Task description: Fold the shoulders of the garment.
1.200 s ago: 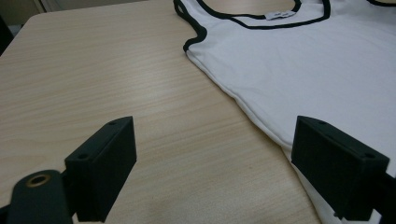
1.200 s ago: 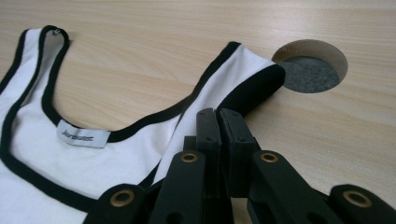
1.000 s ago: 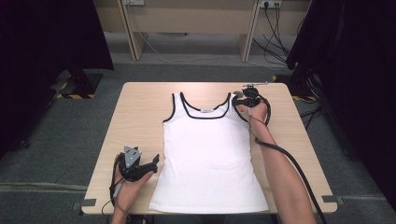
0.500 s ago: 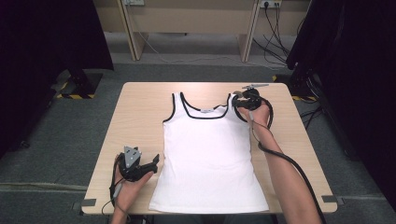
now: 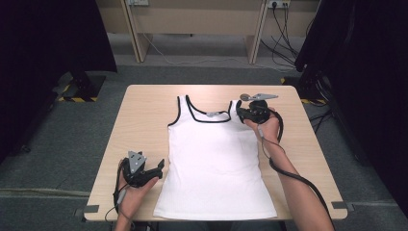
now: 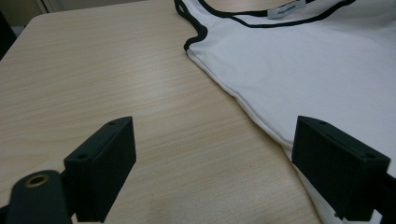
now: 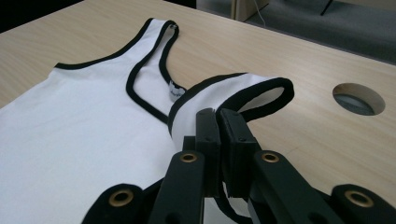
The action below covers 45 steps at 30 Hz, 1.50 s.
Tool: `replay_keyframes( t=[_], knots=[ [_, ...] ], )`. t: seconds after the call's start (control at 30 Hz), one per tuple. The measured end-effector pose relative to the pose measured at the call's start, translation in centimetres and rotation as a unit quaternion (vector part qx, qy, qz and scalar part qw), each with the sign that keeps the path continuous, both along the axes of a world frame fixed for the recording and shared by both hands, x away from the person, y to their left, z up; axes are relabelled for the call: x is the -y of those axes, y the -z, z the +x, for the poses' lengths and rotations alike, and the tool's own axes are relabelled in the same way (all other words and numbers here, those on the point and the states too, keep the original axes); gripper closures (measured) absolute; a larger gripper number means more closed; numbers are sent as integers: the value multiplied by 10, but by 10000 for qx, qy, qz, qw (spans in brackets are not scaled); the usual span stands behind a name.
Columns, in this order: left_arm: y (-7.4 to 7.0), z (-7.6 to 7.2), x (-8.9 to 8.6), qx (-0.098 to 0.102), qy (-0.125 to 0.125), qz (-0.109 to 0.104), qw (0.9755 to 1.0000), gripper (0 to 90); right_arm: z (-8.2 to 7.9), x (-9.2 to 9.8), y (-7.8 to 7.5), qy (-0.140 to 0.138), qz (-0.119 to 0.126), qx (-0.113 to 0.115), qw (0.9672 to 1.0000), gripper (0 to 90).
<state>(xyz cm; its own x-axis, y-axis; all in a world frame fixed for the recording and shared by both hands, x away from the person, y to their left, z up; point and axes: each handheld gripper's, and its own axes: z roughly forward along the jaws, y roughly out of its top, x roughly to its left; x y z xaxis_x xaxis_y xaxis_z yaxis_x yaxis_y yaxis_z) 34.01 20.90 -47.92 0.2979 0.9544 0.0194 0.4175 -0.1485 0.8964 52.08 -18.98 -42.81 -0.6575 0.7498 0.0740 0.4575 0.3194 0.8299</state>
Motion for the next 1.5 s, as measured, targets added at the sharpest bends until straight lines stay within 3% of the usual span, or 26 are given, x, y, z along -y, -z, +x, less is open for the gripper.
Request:
replay_keyframes(
  t=[0.03,0.07,0.3,0.43,0.57,0.73,1.03,1.27,1.5],
  knots=[
    [0,0,0,0,0,0,10000,136,0,0,0,0,0,0,10000,863],
    [0,0,0,0,0,0,10000,136,-11,-1,9,-120,-124,-20,9998,863],
    [0,0,1,-3,10,44,10000,136,-19,2,18,-223,-188,-176,9994,787],
    [0,0,1,-29,5,42,10000,135,-17,10,5,-63,42,-152,9999,698],
    [0,0,2,-22,10,43,10000,135,-6,19,-5,324,160,-88,9993,655],
    [0,0,2,-34,16,34,10000,135,10,28,2,614,92,-427,9972,628],
    [0,0,2,-48,12,55,10000,136,24,31,21,643,120,-906,9937,611],
    [0,0,2,-44,15,52,10000,136,27,29,28,609,62,-989,9932,620],
    [0,0,2,-42,11,54,10000,135,28,26,31,487,28,-1008,9937,831]
  ],
)
